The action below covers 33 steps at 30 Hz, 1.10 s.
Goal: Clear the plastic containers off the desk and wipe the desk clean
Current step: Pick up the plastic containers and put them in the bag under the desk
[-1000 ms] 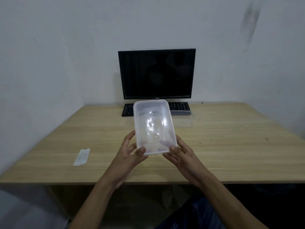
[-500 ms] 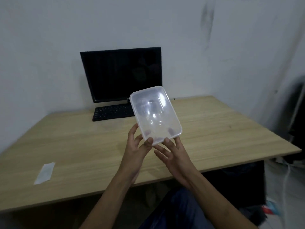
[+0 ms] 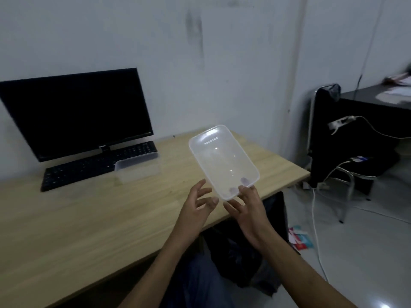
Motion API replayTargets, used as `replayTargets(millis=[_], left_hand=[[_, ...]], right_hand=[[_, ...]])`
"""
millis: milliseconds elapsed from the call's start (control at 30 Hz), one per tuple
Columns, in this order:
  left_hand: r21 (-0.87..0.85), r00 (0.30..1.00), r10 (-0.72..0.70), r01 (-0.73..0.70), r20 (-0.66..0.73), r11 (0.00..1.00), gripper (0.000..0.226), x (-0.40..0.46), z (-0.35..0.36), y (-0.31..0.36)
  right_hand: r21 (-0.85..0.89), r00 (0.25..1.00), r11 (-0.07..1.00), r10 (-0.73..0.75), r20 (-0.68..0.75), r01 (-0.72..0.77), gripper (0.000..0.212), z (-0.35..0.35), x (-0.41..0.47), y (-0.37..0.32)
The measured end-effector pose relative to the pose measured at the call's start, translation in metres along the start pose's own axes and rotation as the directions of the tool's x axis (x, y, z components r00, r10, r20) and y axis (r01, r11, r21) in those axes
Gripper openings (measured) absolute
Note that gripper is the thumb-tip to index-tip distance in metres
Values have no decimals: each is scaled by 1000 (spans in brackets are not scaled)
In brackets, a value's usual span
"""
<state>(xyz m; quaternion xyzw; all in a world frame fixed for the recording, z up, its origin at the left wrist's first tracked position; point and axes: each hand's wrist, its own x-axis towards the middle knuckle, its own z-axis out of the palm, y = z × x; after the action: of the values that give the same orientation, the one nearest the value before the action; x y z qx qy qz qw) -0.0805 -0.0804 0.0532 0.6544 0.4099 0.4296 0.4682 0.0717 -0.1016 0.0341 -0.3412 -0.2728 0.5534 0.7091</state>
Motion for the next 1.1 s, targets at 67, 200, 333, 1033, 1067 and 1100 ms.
replayTargets(millis=[67, 200, 333, 1033, 1067, 1100], left_hand=[[87, 997, 40, -45, 59, 995, 44, -1, 18, -7], [245, 967, 115, -171, 227, 954, 27, 0, 48, -30], [406, 909, 133, -303, 396, 862, 26, 0, 73, -55], [867, 807, -328, -412, 490, 280, 32, -16, 145, -170], [874, 816, -326, -403, 477, 270, 30, -17, 146, -171], [880, 825, -319, -395, 466, 263, 29, -18, 147, -173]], right_hand=[[-20, 997, 999, -34, -68, 32, 28, -27, -1, -11], [-123, 979, 989, -102, -177, 81, 36, -77, -10, -28], [-195, 965, 976, -143, -218, 101, 37, -113, -26, -36], [-521, 936, 846, -84, -342, -114, 43, -227, -64, -12], [-541, 935, 831, -81, -345, -128, 44, -229, -64, -11], [-563, 935, 815, -81, -345, -137, 45, -231, -64, -11]])
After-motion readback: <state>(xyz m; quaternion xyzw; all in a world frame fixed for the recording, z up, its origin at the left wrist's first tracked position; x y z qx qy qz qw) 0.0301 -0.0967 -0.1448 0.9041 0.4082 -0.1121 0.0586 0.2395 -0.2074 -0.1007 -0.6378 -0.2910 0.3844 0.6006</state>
